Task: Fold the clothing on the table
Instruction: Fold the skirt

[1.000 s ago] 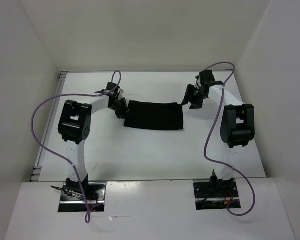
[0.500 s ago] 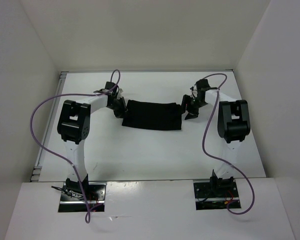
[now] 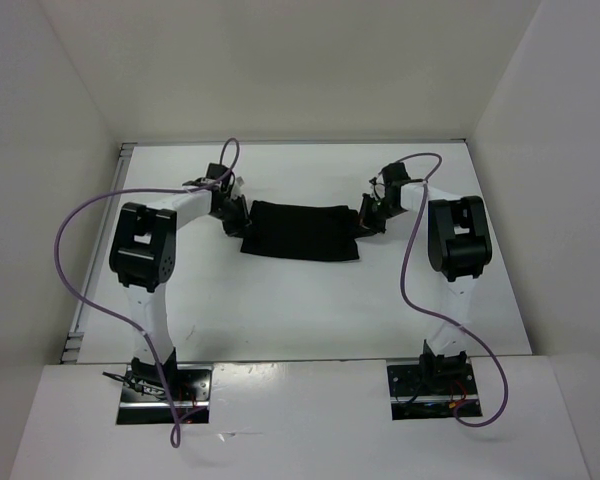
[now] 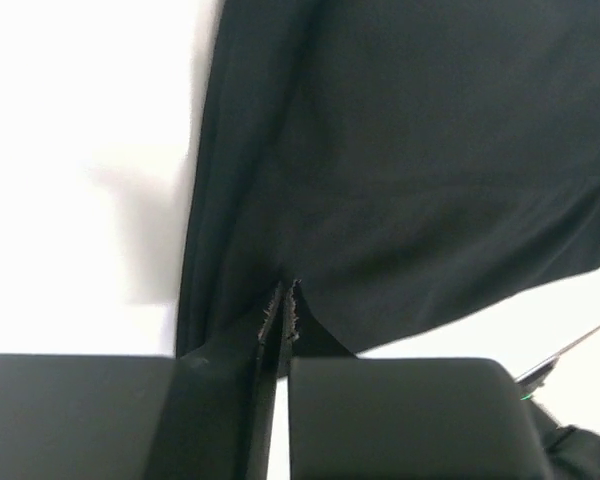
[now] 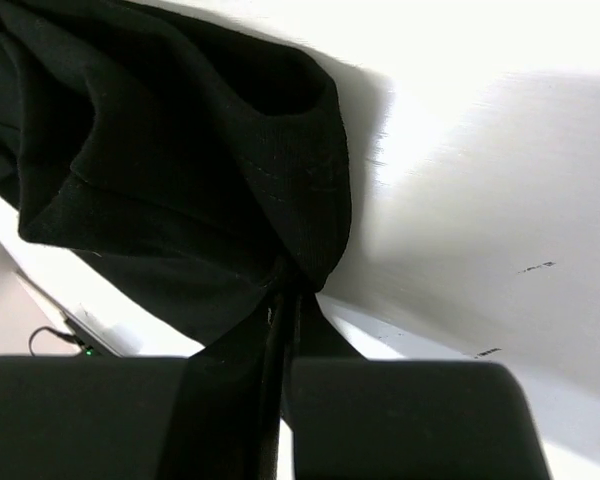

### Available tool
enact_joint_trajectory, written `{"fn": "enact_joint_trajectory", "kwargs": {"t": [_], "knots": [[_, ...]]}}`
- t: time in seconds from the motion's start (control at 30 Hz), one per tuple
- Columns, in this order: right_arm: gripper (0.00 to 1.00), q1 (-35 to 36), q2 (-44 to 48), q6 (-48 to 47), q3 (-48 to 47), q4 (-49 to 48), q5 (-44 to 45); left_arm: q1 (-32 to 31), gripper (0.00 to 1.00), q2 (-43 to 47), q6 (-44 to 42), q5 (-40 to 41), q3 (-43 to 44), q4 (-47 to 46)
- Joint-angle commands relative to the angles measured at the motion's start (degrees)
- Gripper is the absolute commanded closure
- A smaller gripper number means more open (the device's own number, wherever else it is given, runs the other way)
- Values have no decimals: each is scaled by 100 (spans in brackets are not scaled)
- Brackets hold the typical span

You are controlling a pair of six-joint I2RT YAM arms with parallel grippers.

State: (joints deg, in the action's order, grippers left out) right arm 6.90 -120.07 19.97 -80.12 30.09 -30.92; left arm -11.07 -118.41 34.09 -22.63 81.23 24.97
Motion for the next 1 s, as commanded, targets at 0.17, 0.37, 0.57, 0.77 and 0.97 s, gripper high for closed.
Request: {"fn": "enact_joint_trajectory", "kwargs": {"t": [0.17, 0.37, 0.57, 0.77, 0.97], "knots": [[100, 75, 282, 25, 137, 67, 464, -632, 84, 1057, -1281, -504, 331, 825], [100, 75, 335, 25, 189, 68, 464, -1064, 92, 207, -1571, -822, 902, 1123], [100, 75, 397, 25, 189, 120, 516, -1353, 97, -551, -1529, -866, 1589, 1238], [100, 75, 458, 78, 189, 120, 516, -1468, 98, -982, -1413, -936, 1800, 1185], [100, 75, 695, 78, 58, 287, 516, -1871, 98, -1167, -1466, -874, 1537, 1238]]}}
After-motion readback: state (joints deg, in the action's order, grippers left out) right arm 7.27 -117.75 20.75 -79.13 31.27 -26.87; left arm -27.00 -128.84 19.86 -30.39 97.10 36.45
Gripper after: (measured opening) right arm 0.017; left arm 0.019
